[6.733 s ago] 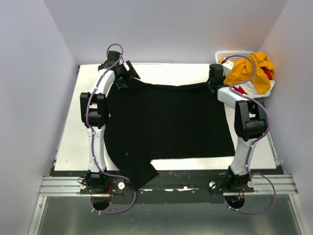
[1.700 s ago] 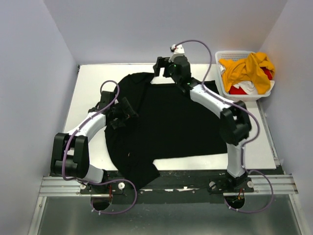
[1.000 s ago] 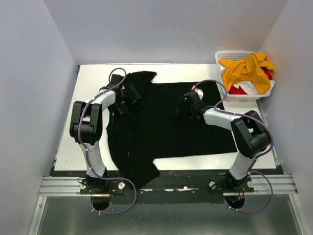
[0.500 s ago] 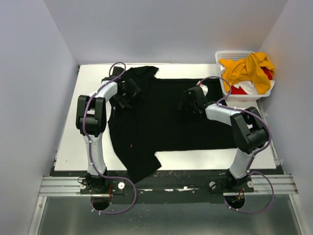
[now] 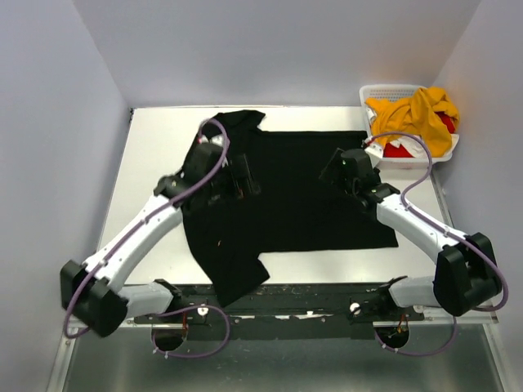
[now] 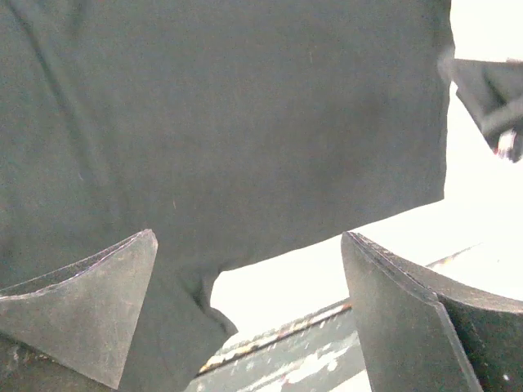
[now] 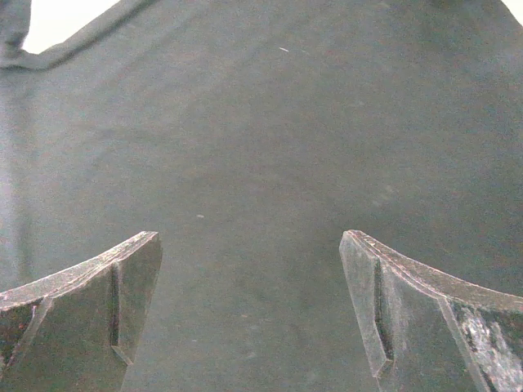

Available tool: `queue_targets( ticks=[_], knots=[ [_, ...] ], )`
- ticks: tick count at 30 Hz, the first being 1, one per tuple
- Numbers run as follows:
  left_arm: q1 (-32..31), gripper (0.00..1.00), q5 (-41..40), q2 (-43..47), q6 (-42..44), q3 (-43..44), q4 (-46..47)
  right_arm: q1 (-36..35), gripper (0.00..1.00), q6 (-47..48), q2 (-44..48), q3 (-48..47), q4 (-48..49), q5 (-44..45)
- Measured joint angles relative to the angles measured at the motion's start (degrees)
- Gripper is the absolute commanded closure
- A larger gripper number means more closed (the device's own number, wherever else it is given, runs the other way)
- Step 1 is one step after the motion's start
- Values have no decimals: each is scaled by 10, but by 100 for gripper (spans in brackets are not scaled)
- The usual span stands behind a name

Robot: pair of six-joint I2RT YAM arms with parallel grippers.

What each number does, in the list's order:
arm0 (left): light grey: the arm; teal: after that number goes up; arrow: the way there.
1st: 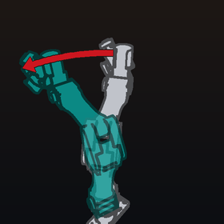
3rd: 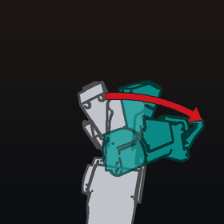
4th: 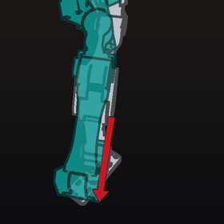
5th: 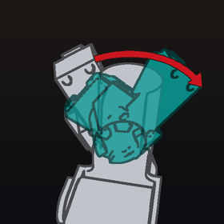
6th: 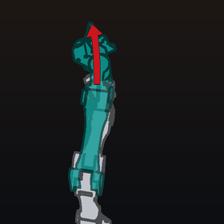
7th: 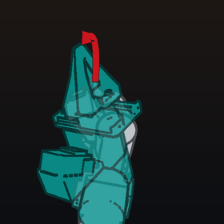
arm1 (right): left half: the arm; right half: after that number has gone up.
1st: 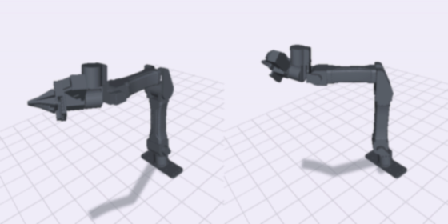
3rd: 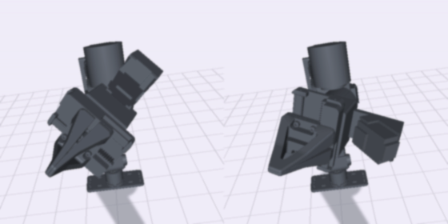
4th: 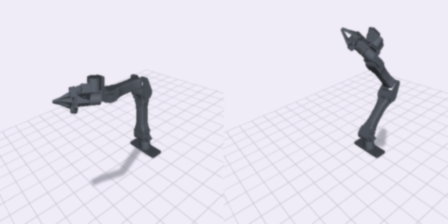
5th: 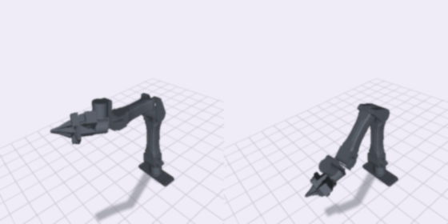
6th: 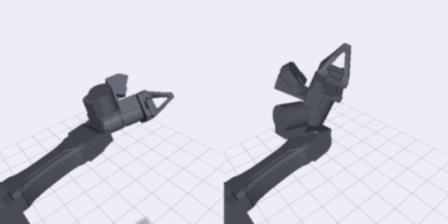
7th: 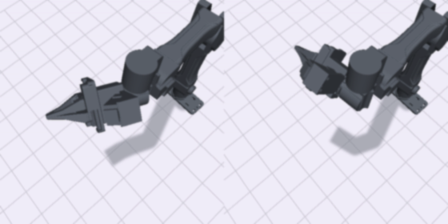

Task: Fold and stack the t-shirts
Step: Grab the side of the flattened tshirt closest away from the robot with both arms

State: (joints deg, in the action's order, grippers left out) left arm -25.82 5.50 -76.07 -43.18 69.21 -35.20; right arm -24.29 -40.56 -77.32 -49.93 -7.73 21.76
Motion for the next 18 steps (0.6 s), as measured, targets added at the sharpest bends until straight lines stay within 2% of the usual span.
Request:
queue_targets(
  ticks=[2, 5, 9, 14, 18],
  knots=[
    [-76, 1, -27, 78, -6, -81, -5, 3, 0, -10, 7, 14, -22, 19],
    [-179, 3, -61, 131, -33, -189, -38, 9, 0, -20, 18, 36, -49, 39],
    [-296, 14, -70, 177, -92, -305, -96, 14, 0, -28, 33, 46, -68, 49],
    [-361, 25, -72, 246, -161, -370, -109, 15, 0, -30, 37, 46, -70, 50],
    [-386, 33, -68, 232, -189, -386, -83, 15, 0, -30, 37, 46, -71, 57]
  ],
)
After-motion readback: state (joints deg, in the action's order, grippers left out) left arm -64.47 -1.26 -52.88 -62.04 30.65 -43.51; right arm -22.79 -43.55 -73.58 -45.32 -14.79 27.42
